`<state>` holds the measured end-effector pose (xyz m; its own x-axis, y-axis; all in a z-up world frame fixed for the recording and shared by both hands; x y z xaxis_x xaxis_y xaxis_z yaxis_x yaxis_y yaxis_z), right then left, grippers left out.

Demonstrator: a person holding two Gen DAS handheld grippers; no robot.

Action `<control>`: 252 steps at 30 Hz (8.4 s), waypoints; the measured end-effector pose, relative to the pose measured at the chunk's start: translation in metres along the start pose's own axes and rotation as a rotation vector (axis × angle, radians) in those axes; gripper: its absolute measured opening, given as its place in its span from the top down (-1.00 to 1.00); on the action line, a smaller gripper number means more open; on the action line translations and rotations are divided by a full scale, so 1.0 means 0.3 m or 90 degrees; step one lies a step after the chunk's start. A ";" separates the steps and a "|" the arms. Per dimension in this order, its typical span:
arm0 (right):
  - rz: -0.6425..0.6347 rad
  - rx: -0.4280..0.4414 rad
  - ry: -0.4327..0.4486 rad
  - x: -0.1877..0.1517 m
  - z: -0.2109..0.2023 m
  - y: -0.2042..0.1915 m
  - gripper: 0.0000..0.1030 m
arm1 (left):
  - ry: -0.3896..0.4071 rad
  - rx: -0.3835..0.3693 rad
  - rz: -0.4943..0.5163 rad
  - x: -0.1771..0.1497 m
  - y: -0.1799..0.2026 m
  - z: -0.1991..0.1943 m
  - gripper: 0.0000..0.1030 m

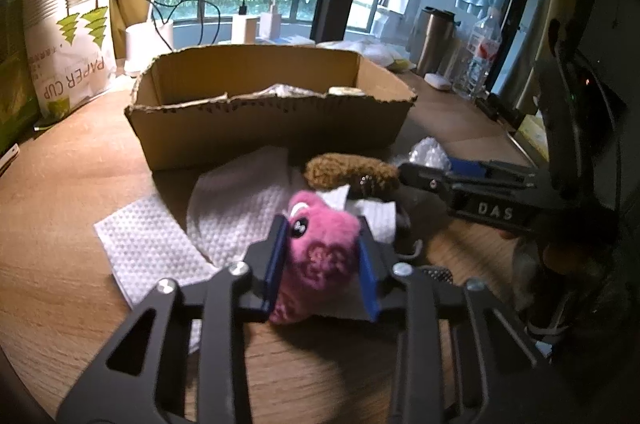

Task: Organize soft objects
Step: 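Close the left tool on the pink plush while the right tool grips the bubble-wrapped bundles, then carry the pink plush with the left tool while the right carries the bubble bundles over the box, then open the left tool to drop the plush while the right releases the bubble bundles into the box, then move the left tool to the white cloth wipe while the right tool approaches the brown fuzzy brush, then close the left tool on the white wipe while the right tool grips the brown fuzzy brush, then lift the wipe with the left tool while the right carries the fuzzy brush over the box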

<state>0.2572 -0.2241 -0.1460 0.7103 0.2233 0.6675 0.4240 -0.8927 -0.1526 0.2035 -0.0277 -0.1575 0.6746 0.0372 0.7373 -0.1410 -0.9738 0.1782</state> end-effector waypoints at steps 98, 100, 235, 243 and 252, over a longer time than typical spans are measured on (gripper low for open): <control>-0.014 0.088 0.102 0.333 0.005 0.032 0.18 | 0.071 0.055 -0.036 0.415 -0.163 0.169 0.14; -0.015 0.089 0.097 0.331 0.015 0.030 0.18 | 0.073 0.048 -0.040 0.414 -0.166 0.169 -0.03; -0.052 0.029 0.077 0.128 -0.174 -0.182 0.37 | 0.055 0.104 -0.025 0.120 -0.240 -0.210 0.86; -0.047 0.036 0.106 0.159 -0.229 -0.170 0.37 | 0.074 0.105 -0.013 0.172 -0.219 -0.234 0.86; -0.046 0.045 0.124 0.185 -0.252 -0.146 0.37 | 0.084 0.105 0.006 0.238 -0.202 -0.202 0.85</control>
<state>0.2354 -0.2024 -0.0472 0.5579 0.1992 0.8057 0.5124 -0.8463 -0.1456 0.2163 0.0476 -0.0762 0.5715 0.0464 0.8193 -0.0187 -0.9974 0.0695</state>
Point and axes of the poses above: each gripper's, at about its wrist camera, not at the fingertips, and z roughly the way its jaws point, y to its right, x to its top, the point moved 3 cm from there along z, roughly the way its jaws point, and after that the axes turned 2 degrees about z, right-handed, at the moved point
